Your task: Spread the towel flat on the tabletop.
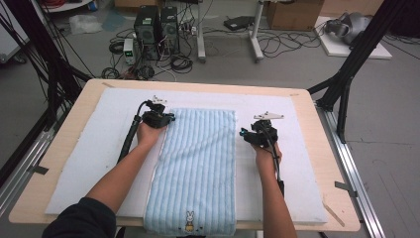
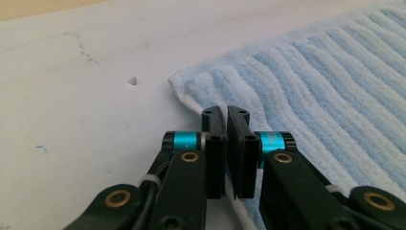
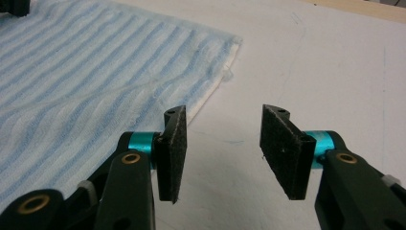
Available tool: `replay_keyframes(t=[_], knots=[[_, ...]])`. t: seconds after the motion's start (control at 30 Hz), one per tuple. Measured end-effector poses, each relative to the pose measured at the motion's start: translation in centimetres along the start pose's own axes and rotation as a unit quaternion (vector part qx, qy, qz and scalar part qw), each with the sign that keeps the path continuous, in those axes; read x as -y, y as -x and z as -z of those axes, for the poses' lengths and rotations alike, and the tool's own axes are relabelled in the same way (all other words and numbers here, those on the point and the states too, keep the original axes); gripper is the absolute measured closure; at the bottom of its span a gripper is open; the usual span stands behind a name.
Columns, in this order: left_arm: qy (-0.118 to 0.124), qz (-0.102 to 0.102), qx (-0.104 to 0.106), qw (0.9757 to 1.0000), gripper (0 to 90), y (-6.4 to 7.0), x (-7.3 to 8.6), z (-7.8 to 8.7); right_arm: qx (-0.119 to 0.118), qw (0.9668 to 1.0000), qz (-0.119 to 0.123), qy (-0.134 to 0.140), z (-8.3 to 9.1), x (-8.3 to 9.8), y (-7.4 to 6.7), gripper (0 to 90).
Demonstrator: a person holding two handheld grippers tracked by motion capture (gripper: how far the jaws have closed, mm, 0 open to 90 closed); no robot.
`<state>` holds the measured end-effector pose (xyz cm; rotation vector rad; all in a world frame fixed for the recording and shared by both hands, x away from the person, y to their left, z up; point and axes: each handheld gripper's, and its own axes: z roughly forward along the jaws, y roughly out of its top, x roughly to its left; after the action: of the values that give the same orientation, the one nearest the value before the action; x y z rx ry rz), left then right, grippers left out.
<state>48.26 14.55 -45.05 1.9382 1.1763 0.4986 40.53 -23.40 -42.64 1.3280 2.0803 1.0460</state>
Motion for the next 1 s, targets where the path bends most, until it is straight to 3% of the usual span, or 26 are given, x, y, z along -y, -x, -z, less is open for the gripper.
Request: replay_keyframes(t=[0.03,0.1,0.2,0.3,0.4,0.5,0.57,0.63,0.7,0.73,0.77,0.83,0.87,0.93,1.0], knots=[[0.002,-0.003,-0.012,0.9999,85.8,-0.1,0.0,0.0,-0.001,1.0,-0.001,-0.003,-0.1,0.0,-0.2,53.2],[0.006,0.018,-0.02,0.9996,85.6,-0.6,0.0,0.0,-0.001,1.0,0.003,-0.002,-0.5,0.0,-0.5,54.7],[0.007,0.033,-0.021,0.9992,84.4,-0.9,0.0,0.0,-0.008,0.9999,0.004,-0.007,-1.4,0.1,-0.9,56.4],[0.009,0.043,-0.015,0.9989,76.1,-1.1,0.0,0.0,-0.025,0.9995,-0.008,-0.016,-2.5,0.3,-1.3,60.8],[0.007,0.041,-0.006,0.9991,85.0,-1.2,0.0,-0.1,-0.037,0.999,-0.006,-0.024,-3.5,0.5,-1.7,72.3],[0.006,0.037,-0.008,0.9993,86.8,-1.4,-0.2,-0.2,-0.05,0.9983,0.002,-0.032,-3.7,0.1,-1.8,89.4],[0.008,0.042,-0.015,0.999,86.9,-1.5,-0.2,-0.3,-0.035,0.9983,0.022,-0.04,-4.0,-0.4,-2.1,89.9],[0.006,0.045,-0.016,0.9988,86.9,-1.8,-0.3,-0.3,-0.005,0.9984,0.035,-0.043,-4.3,-0.6,-2.2,89.9],[0.01,0.05,-0.02,0.9985,86.6,-1.9,-0.3,-0.3,-0.011,0.9992,0.003,-0.037,-4.4,-0.6,-1.6,89.6],[0.012,0.053,-0.019,0.9983,85.4,-2.0,-0.3,-0.3,-0.005,0.9994,0.003,-0.035,-4.4,-0.6,-1.5,89.4],[0.015,0.06,-0.017,0.998,80.1,-2.1,-0.3,-0.2,-0.009,0.9994,0.003,-0.033,-4.3,-0.5,-1.5,85.4],[0.015,0.069,-0.012,0.9974,59.8,-2.4,-0.2,0.0,-0.023,0.9992,0.0,-0.033,-4.1,-0.5,-1.5,76.5],[0.011,0.068,-0.004,0.9976,57.1,-2.5,-0.2,0.1,-0.038,0.9989,0.003,-0.026,-4.0,-0.6,-1.6,73.4],[0.01,0.075,0.008,0.9971,51.9,-2.5,-0.1,0.5,-0.04,0.9988,0.013,-0.023,-3.7,-0.8,-2.1,68.7],[0.016,0.071,0.014,0.9973,52.3,-2.4,0.0,1.1,-0.058,0.998,0.013,-0.018,-3.7,-0.9,-2.4,66.8]])
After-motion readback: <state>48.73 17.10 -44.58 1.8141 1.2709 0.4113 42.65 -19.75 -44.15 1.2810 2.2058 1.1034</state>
